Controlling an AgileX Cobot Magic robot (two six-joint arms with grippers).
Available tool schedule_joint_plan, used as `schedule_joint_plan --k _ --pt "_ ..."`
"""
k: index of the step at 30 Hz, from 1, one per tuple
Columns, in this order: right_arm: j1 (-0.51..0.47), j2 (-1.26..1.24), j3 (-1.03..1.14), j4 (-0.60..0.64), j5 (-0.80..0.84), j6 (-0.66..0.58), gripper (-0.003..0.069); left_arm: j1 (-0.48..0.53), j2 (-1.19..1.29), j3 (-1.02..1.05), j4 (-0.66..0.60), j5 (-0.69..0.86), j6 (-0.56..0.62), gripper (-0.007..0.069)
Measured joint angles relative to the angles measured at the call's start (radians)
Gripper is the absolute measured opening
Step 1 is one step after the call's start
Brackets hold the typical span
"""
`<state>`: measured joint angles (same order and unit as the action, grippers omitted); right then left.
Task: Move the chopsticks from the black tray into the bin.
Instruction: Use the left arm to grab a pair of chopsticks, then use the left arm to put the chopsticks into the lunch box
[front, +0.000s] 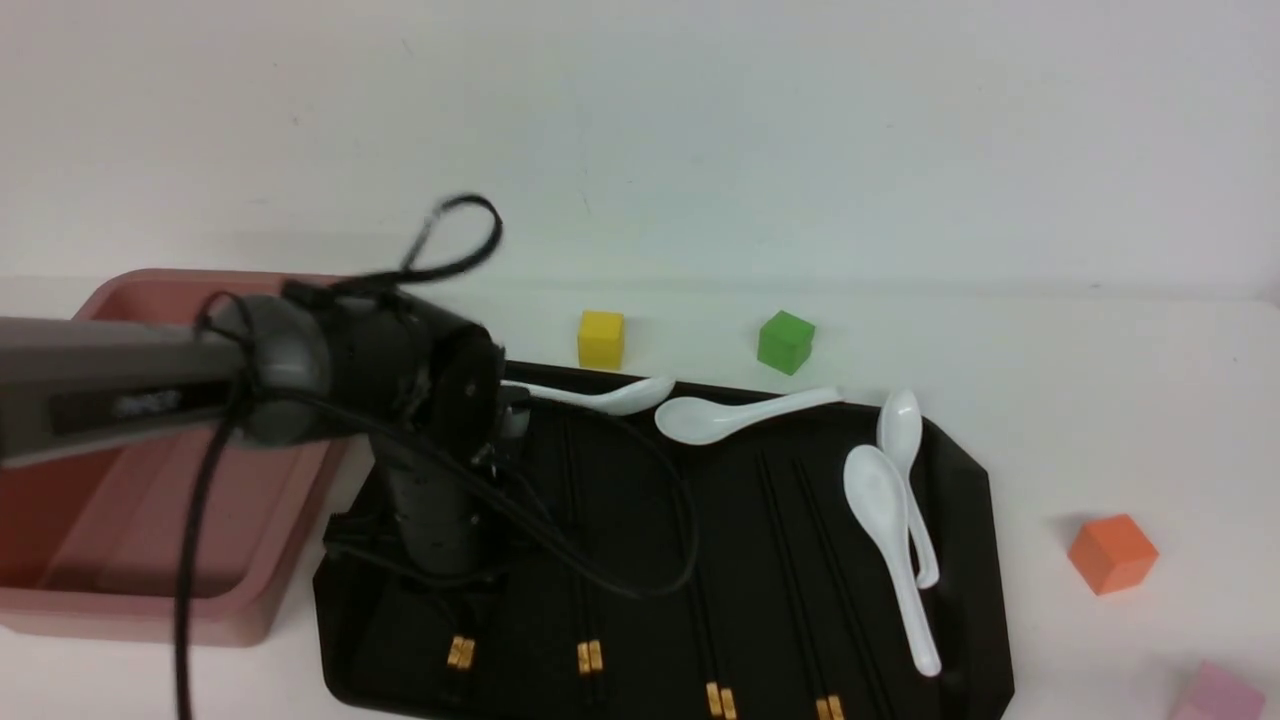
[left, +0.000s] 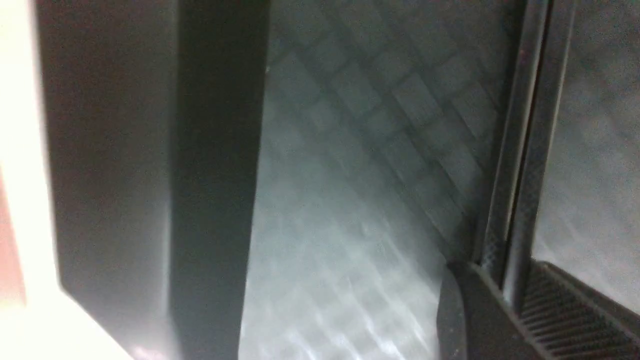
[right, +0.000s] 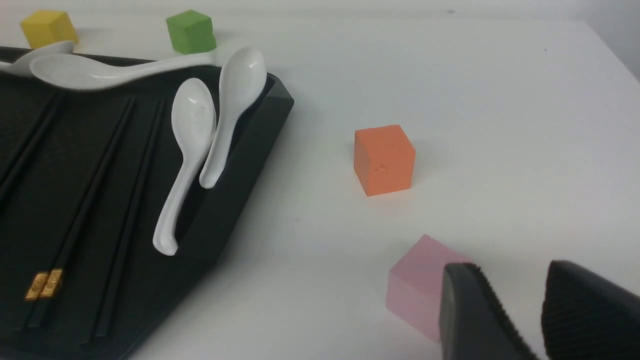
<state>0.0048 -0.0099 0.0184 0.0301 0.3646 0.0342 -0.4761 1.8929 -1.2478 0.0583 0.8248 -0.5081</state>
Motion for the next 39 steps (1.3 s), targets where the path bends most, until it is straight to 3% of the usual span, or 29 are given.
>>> schedule_joint_plan --k 5,8,10,14,19,30,39 --pt "0.000 0.000 0.000 0.000 0.000 0.000 0.0240 0.014 -0.196 -0.096 0.043 0.115 0.000 0.0118" --pt "0.000 0.000 0.000 0.000 0.000 0.000 0.0240 0.077 -0.271 -0.156 0.058 0.170 0.011 0.0118" --pt "0.000 0.000 0.000 0.000 0.000 0.000 0.0240 0.144 -0.292 -0.167 0.060 0.200 0.035 0.0118" --pt "0.000 0.000 0.000 0.000 0.000 0.000 0.0240 0.375 -0.268 -0.147 0.008 0.245 0.115 0.0118" --pt "0.000 0.000 0.000 0.001 0.000 0.000 0.0240 0.573 -0.163 -0.134 -0.108 0.170 0.147 0.0118" --pt "0.000 0.000 0.000 0.000 0.000 0.000 0.0240 0.626 0.035 -0.133 -0.130 0.062 0.164 0.0121" --pt "0.000 0.000 0.000 0.000 0.000 0.000 0.0240 0.626 0.017 -0.150 -0.136 0.066 0.176 0.0274"
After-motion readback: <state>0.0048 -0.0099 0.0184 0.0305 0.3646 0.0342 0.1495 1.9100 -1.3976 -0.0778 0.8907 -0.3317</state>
